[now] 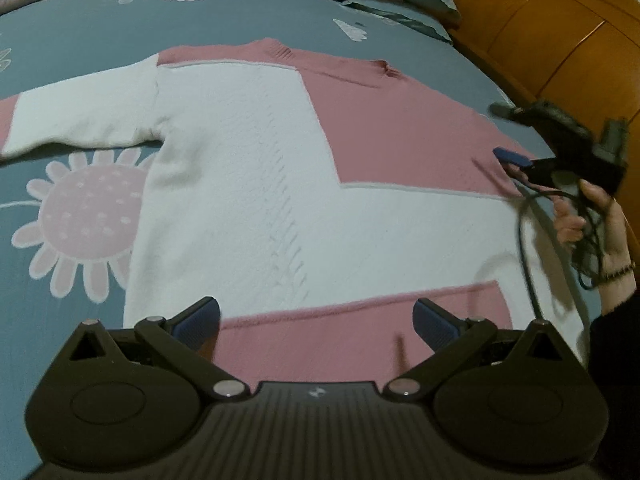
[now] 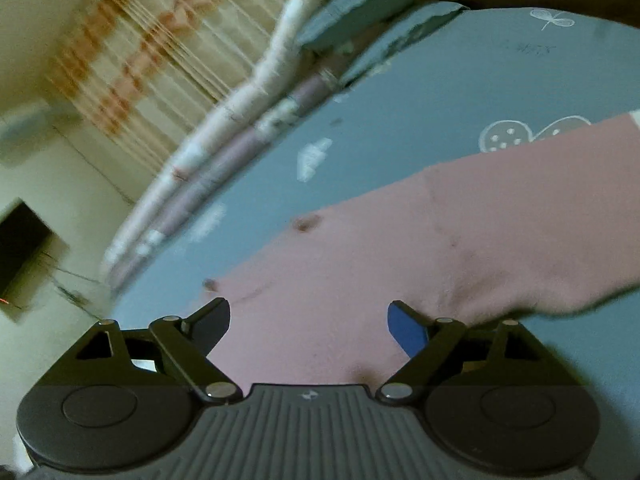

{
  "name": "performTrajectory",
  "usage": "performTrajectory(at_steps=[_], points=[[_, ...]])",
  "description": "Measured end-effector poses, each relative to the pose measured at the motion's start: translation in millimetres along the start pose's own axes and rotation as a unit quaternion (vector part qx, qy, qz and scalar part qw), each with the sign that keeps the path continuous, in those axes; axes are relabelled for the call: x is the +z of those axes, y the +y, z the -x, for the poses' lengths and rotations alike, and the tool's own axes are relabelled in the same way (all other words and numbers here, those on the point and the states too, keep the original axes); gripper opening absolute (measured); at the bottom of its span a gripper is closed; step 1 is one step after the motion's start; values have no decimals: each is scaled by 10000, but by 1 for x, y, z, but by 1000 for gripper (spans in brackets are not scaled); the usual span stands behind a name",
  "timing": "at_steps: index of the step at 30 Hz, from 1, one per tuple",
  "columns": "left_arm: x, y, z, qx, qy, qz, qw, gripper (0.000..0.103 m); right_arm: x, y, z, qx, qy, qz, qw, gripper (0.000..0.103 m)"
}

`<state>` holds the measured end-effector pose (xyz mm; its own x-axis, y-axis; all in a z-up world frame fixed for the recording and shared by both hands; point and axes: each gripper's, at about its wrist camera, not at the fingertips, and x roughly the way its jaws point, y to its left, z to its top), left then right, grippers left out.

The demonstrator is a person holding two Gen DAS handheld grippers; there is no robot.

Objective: Fold clothes

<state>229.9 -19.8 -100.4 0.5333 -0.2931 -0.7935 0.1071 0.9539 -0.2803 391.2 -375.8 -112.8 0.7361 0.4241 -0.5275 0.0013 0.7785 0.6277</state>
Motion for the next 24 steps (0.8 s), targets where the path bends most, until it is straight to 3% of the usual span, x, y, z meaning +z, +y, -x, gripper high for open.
performTrajectory(at_steps=[1, 3, 5, 10, 14, 20, 24], points=[[-2, 0, 0, 11, 2, -3, 10000, 102, 2, -5, -6, -152, 117, -31, 9998, 77], [-2, 0, 1, 10, -22, -44, 10000, 102, 5, -14, -1, -255, -16, -127, 9996, 66], [-2, 1, 2, 0, -29, -44, 10000, 102, 9, -17, 8, -492, -201, -117, 9985, 63], [1, -1, 6, -17, -132, -136, 9998, 102, 5, 11, 16, -748, -141, 386, 9964, 83], [-1, -2, 8, 69, -276, -268, 9992, 102, -8, 32, 22, -756, 77, 876, 9933, 84], [-22, -12, 3, 342, -352, -866, 9950, 102, -38, 61, 9, -908, 497, 1713, 9798, 90], [-39, -17, 4, 466, -360, -1114, 9920, 102, -49, 64, -2, -1034, 701, 1910, 9736, 95]])
